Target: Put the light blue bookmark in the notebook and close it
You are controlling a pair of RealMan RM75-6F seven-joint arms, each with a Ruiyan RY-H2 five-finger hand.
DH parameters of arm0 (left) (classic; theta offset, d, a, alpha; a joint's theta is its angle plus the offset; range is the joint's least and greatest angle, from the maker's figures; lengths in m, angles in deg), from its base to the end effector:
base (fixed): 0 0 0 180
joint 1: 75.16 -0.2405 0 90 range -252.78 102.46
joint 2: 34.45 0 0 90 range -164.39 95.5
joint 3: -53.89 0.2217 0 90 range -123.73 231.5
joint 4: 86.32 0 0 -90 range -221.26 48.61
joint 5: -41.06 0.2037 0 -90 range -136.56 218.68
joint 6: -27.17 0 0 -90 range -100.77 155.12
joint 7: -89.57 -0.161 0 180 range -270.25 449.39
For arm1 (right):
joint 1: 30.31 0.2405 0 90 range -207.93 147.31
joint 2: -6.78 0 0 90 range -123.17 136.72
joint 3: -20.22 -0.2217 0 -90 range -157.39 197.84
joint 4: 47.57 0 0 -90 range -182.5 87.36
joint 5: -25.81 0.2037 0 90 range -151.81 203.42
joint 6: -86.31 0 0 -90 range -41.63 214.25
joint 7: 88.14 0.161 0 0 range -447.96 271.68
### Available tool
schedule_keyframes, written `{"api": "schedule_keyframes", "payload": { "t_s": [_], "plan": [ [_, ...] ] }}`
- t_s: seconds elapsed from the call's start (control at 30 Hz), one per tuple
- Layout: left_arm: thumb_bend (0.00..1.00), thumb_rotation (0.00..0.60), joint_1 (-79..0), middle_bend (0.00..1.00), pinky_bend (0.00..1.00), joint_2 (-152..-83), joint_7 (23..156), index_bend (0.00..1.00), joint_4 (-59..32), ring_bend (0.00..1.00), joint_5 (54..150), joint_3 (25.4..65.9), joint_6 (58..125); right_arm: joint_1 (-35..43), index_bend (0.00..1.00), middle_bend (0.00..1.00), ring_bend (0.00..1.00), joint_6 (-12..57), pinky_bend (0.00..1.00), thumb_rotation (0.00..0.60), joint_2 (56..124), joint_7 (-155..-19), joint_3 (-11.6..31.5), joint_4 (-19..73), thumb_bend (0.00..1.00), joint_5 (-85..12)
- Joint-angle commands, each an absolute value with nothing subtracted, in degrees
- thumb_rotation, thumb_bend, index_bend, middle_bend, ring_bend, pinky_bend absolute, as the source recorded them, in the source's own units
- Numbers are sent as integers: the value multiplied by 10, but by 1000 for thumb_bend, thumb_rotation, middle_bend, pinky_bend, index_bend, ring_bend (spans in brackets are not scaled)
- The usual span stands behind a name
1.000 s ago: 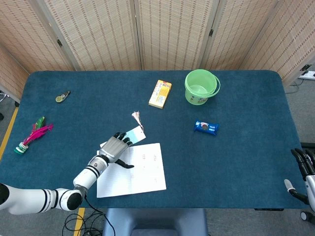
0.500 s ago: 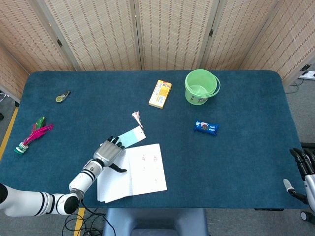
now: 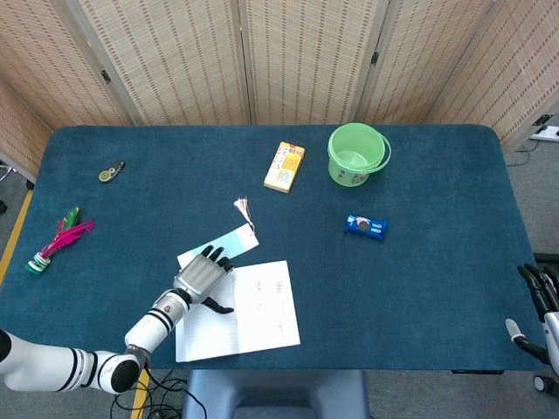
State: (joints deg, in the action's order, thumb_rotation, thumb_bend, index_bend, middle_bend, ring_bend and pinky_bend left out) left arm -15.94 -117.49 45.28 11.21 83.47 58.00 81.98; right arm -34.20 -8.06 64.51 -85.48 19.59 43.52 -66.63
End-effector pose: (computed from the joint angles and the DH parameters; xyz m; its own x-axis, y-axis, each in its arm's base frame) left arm -0.1040 0.3046 -0.0356 0.7958 0.2954 0.5286 0.5927 -0.5588 -0.5800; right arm -0.2901 -0.1431 0.1931 0.4774 0.0527 0.8771 -0.8786 0.0129 0.4775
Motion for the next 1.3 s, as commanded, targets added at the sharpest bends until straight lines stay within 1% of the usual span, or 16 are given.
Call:
{"api": "schedule_keyframes", "payload": {
  "t_s": [0.03, 0.07, 0.17, 0.2, 0.23, 0.3, 0.33, 0.37, 0.53, 0.83, 1.07, 1.3],
  "plan": [
    [67, 304, -170, 214, 122, -1182, 463, 217, 98, 56, 841, 561, 847, -342, 65, 106, 51, -81, 75, 600, 645, -854, 196, 435, 256, -666],
    [67, 349, -171, 214, 122, -1183, 467, 216, 93, 56, 841, 555, 853, -342, 65, 106, 51, -81, 75, 600, 645, -854, 196, 435, 255, -666],
    [66, 442, -176, 214, 122, -1188, 476, 219, 79, 56, 842, 541, 865, -342, 65, 106, 51, -80, 75, 600, 645, -854, 196, 435, 256, -667],
    [67, 465, -179, 214, 122, -1191, 482, 224, 69, 56, 840, 533, 871, -342, 65, 106, 51, -80, 75, 600, 645, -854, 196, 435, 256, -667],
    [66, 490, -184, 214, 122, -1200, 503, 231, 55, 56, 828, 513, 876, -342, 65, 106, 51, -81, 75, 600, 646, -853, 196, 434, 256, -667],
    [67, 561, -187, 214, 122, -1211, 521, 242, 39, 57, 811, 498, 866, -342, 65, 106, 51, -80, 75, 600, 646, -852, 196, 433, 256, -667],
    [67, 587, -186, 214, 122, -1218, 528, 244, 31, 57, 796, 490, 856, -342, 65, 106, 51, -80, 75, 600, 646, -851, 196, 433, 256, -667],
    [67, 600, -185, 214, 122, -1222, 532, 246, 25, 59, 785, 484, 848, -342, 65, 106, 51, -80, 75, 600, 647, -851, 196, 432, 256, -667],
    [66, 600, -178, 214, 122, -1259, 531, 247, -26, 63, 755, 468, 835, -345, 65, 106, 51, -83, 75, 600, 645, -849, 196, 431, 256, -665],
    [67, 600, -177, 214, 122, -1316, 535, 241, -111, 63, 766, 446, 842, -344, 65, 106, 51, -78, 75, 600, 645, -849, 195, 430, 256, -660],
    [67, 600, -175, 214, 122, -1344, 529, 233, -144, 63, 760, 432, 831, -342, 65, 106, 51, -72, 75, 600, 645, -852, 194, 432, 256, -657],
    [67, 600, -170, 214, 122, -1360, 490, 218, -164, 63, 742, 435, 823, -341, 65, 106, 51, -69, 75, 600, 644, -853, 193, 433, 256, -655]
  ]
}}
